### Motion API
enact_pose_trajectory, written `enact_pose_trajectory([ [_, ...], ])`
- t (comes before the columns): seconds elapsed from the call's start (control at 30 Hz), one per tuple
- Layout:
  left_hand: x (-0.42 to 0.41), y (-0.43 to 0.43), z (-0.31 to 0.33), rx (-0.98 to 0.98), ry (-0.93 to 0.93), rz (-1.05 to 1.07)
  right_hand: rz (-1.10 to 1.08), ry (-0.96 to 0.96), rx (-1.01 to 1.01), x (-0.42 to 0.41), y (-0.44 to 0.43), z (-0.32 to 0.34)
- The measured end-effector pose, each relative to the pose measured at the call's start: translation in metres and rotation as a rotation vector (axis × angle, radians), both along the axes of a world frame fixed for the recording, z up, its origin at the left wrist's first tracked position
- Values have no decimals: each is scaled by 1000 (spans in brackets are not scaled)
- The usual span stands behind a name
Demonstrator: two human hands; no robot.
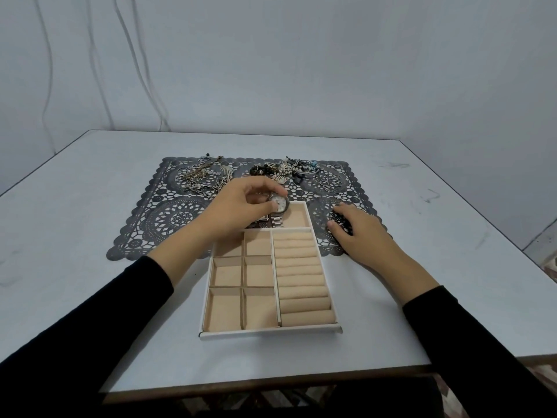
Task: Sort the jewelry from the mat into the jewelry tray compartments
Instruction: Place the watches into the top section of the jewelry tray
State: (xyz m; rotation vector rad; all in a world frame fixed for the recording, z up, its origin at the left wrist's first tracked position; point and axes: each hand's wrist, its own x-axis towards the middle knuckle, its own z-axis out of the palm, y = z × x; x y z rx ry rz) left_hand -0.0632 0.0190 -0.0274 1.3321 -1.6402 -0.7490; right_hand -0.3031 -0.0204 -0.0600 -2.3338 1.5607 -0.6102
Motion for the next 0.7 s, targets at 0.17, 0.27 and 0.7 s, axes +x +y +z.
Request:
enact_pose_trajectory([
  [0.17, 0, -3, -1, 35, -40, 13, 10, 3, -24, 0, 0, 0],
  [0.27, -1, -3, 0, 25, -77, -3, 3, 3, -12, -1, -1, -1],
  [0.7, 6, -8, 6, -95, -433, -61, 17, 9, -19, -1, -1, -1],
])
